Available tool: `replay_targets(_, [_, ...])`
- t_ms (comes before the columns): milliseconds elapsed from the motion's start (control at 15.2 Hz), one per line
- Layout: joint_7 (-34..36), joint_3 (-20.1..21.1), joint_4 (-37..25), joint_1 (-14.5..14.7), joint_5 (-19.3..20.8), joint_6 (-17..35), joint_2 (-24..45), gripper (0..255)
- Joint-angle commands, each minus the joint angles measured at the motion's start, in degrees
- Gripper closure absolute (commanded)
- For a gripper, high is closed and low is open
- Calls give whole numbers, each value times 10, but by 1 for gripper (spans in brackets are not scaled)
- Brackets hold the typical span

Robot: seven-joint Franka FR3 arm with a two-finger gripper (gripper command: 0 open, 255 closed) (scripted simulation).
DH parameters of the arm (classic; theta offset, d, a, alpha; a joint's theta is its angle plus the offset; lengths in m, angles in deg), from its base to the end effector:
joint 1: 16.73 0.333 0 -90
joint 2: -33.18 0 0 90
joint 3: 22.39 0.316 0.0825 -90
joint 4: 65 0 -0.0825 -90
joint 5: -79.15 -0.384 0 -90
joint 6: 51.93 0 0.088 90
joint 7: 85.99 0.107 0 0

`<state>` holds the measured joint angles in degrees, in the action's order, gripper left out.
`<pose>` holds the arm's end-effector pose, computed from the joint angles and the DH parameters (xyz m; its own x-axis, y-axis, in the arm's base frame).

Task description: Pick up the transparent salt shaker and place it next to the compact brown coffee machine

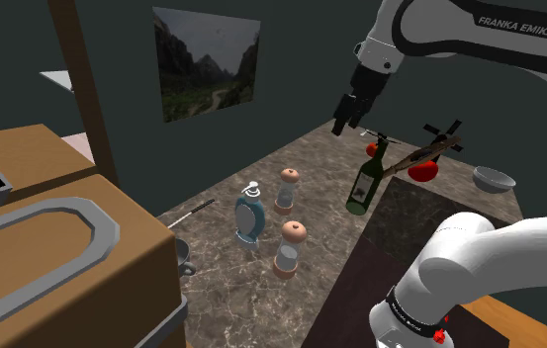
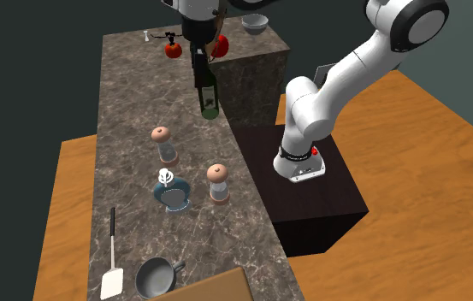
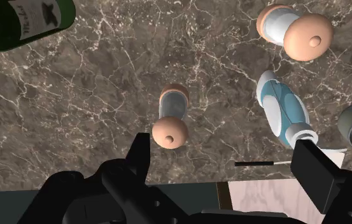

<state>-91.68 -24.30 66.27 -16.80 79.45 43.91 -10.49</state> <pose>0.3239 -0.0154 0.6236 0.9870 0.0714 0.1441 0.0727 -0.9974 -0.0035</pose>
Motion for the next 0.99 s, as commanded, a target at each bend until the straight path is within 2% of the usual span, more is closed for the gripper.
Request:
replay_targets(0, [0,0,0,0,0,0,0,0])
replay_targets(462, [34,27,132,22,-46,81,-35,0])
replay_targets(924, [68,63,244,58,-107,174,-43,0])
